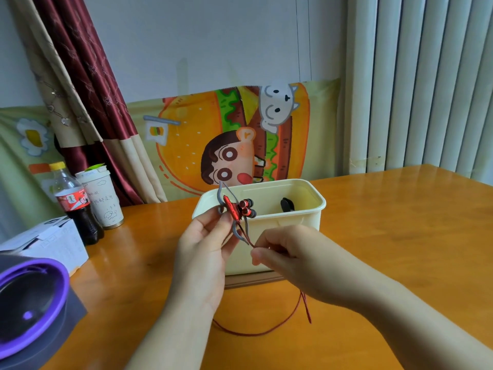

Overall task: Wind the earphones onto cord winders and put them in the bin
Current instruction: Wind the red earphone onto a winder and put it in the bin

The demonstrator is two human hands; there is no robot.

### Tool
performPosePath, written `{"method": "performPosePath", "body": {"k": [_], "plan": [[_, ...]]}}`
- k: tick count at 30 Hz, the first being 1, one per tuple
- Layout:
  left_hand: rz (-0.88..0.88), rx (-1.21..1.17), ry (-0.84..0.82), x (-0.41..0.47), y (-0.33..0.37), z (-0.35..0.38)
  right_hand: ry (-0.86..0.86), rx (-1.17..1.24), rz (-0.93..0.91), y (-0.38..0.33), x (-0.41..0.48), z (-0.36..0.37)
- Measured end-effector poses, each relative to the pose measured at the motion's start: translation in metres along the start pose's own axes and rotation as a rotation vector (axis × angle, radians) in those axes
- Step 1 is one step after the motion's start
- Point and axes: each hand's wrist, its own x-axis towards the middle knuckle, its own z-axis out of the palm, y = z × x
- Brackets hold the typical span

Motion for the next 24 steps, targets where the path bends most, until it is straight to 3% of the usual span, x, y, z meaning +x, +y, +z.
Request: {"method": "performPosePath", "body": {"k": [5,11,20,24], "plan": [[0.035,0.309,-0.068,0.003,-0.007,-0.007,0.172,0.058,-0.068,-0.011,-0.003,-0.022],[-0.006,0.433,-0.270,-0.006,-0.007,0.002,0.443,0.108,-0.047,0.000,-0.002,-0.043],[0.047,0.503,-0.493,-0.015,0.003,0.006,0.530,0.136,0.014,0.019,0.004,-0.043],[-0.018,0.369,-0.527,-0.018,0.012,0.008,0.417,0.169,0.092,0.030,0.008,-0.029]]}}
